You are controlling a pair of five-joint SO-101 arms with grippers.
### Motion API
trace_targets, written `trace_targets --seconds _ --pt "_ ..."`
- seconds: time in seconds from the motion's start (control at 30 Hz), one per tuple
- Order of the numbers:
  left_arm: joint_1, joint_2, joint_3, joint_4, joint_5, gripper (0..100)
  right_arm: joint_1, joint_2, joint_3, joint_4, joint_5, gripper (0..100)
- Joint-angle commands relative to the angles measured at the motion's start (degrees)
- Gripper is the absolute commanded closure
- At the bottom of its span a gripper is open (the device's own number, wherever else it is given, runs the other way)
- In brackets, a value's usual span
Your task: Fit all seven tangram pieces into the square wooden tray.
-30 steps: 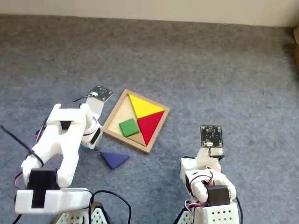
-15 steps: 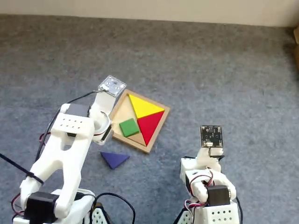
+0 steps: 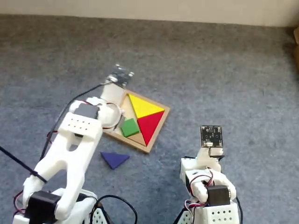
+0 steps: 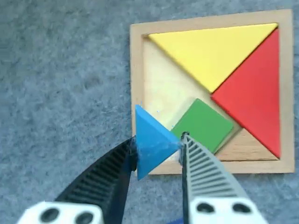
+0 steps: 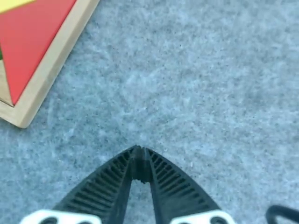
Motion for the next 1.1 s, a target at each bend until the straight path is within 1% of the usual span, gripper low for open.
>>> trace_targets --seconds 0.0,0.23,0.4,0.67,0.7,0.83,1.07 --pt "2.3 2.5 -6.2 -0.9 0.4 89 0.3 -0.9 5.9 0.8 0.5 99.1" --pt "1.5 20.4 -18.9 -0.4 0.4 89 0.3 -1.0 5.9 0.8 0.5 99.1" --pt "1.6 26.9 -22.9 -0.4 0.5 89 0.3 -1.0 5.9 0.8 0.5 99.1" --pt "1.7 28.2 -23.0 -0.1 0.6 88 0.3 -1.0 5.9 0.8 0.5 99.1" --pt "1.7 28.2 -23.2 0.8 0.9 86 0.3 -1.0 5.9 0.8 0.5 99.1" --pt "1.3 28.0 -23.3 1.6 5.8 78 0.3 -1.0 5.9 0.8 0.5 99.1" --pt "1.2 27.7 -23.4 2.3 6.0 77 0.3 -1.0 5.9 0.8 0.5 99.1"
